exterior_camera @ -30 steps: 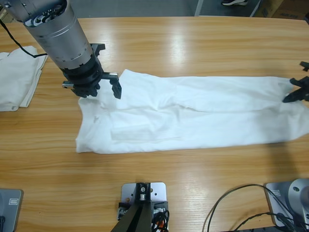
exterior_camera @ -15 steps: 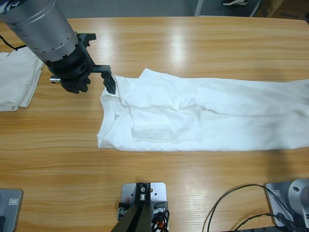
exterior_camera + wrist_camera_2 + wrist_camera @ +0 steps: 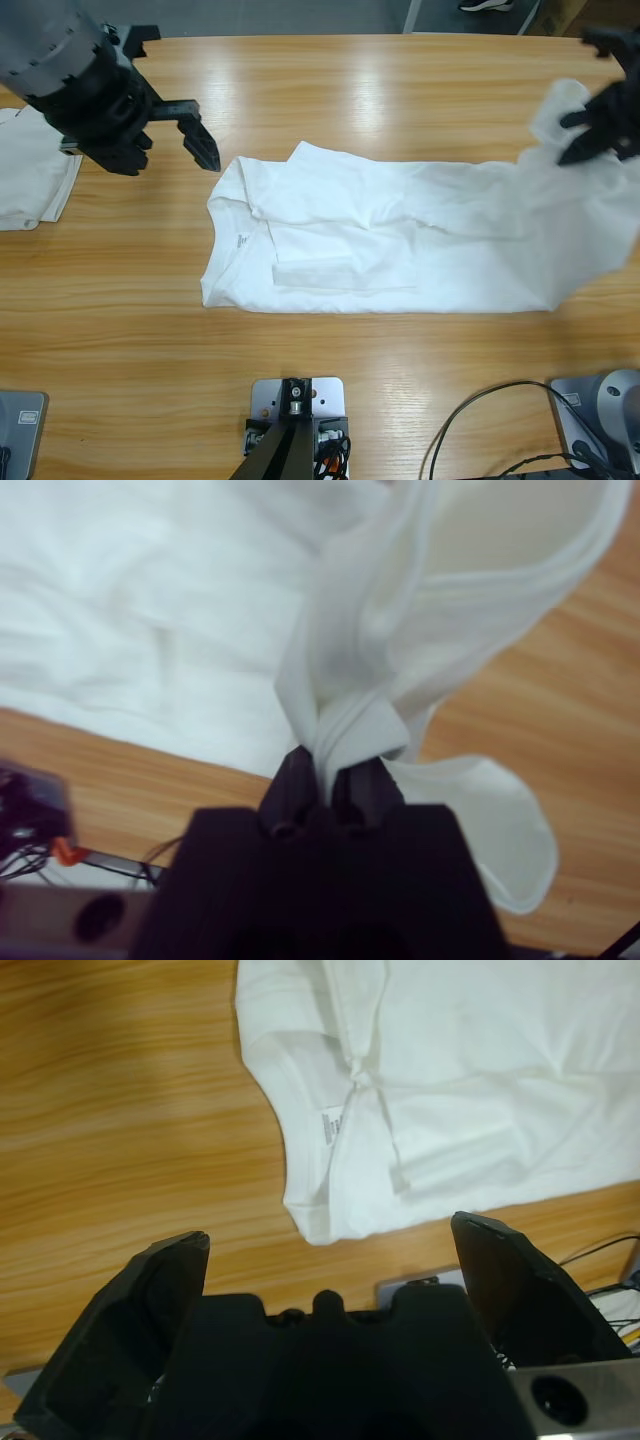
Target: Fold clothes
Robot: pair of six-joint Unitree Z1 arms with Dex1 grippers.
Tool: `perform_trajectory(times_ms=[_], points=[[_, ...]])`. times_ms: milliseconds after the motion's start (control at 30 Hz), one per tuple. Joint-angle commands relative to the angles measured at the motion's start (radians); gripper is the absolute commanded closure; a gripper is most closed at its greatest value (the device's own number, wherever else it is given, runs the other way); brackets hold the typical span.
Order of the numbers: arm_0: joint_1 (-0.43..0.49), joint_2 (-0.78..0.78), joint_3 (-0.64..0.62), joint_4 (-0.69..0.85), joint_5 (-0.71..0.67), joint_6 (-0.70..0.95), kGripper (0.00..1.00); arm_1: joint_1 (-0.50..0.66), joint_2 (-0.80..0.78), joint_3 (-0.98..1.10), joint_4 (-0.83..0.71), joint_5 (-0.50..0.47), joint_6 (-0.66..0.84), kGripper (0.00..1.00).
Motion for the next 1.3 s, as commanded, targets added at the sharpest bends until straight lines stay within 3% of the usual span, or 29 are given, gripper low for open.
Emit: perform_trajectory(times_ms=[33, 400, 1000, 1300], points=[[0.056, -0.09, 0.061, 0.018, 0.016, -0.021, 0.055, 0.241, 0.264, -0.329, 0.133, 0.0, 0.088, 1.0], [0.129, -0.19, 0.119, 0.021, 0.015, -0.023, 0.051, 0.455, 0.58, -0.82, 0.344, 0.011, 0.13, 1.0], [0.14, -0.24, 0.189, 0.018, 0.016, -0.027, 0.05, 0.552, 0.865, -1.278, 0.518, 0.06, 0.153, 1.0], [0.143, -0.238, 0.201, 0.016, 0.016, -0.025, 0.05, 0.592, 0.937, -1.368, 0.578, 0.093, 0.153, 1.0]])
